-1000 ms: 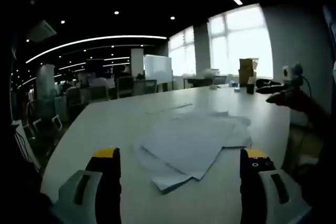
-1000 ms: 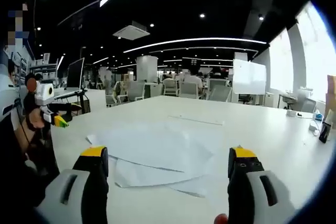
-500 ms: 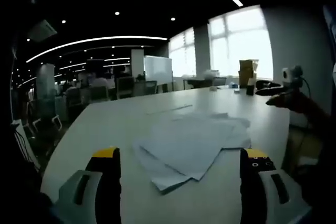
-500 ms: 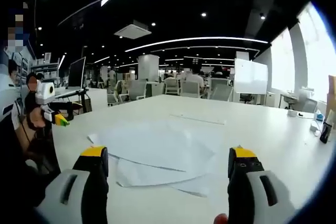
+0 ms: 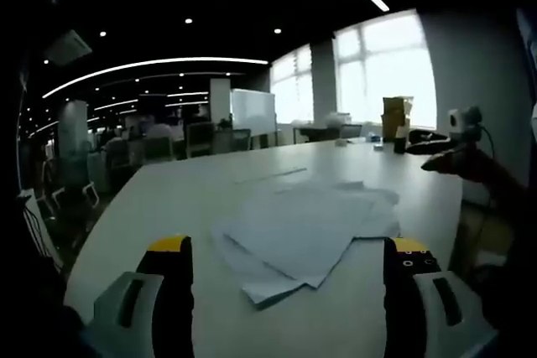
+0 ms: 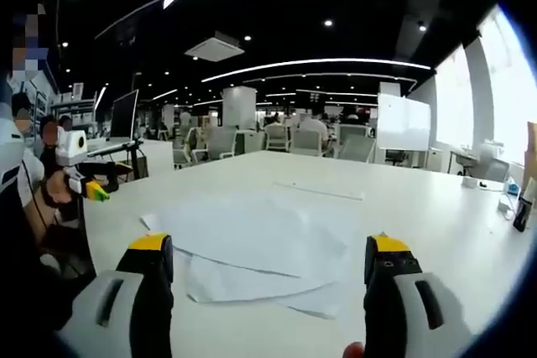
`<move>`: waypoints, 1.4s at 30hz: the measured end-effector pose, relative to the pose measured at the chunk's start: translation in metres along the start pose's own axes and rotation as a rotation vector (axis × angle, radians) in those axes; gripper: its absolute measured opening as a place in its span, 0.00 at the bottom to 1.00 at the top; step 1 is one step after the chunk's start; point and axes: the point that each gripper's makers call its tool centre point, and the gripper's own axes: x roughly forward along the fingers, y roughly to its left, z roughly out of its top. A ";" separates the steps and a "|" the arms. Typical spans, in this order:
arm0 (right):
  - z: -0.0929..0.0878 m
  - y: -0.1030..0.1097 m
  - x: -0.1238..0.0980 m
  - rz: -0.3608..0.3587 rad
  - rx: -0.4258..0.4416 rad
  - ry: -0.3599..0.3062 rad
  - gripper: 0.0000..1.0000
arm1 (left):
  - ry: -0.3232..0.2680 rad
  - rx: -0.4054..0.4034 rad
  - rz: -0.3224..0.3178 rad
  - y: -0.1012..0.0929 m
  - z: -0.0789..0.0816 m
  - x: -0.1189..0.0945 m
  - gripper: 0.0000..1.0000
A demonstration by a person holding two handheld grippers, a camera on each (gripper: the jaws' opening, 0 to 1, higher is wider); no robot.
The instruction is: Organize the stack of printing papers by aligning and flattening the scattered papers on the table
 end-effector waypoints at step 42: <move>0.005 0.013 0.028 0.047 0.019 -0.002 0.88 | -0.009 -0.049 -0.033 -0.005 0.000 -0.001 0.96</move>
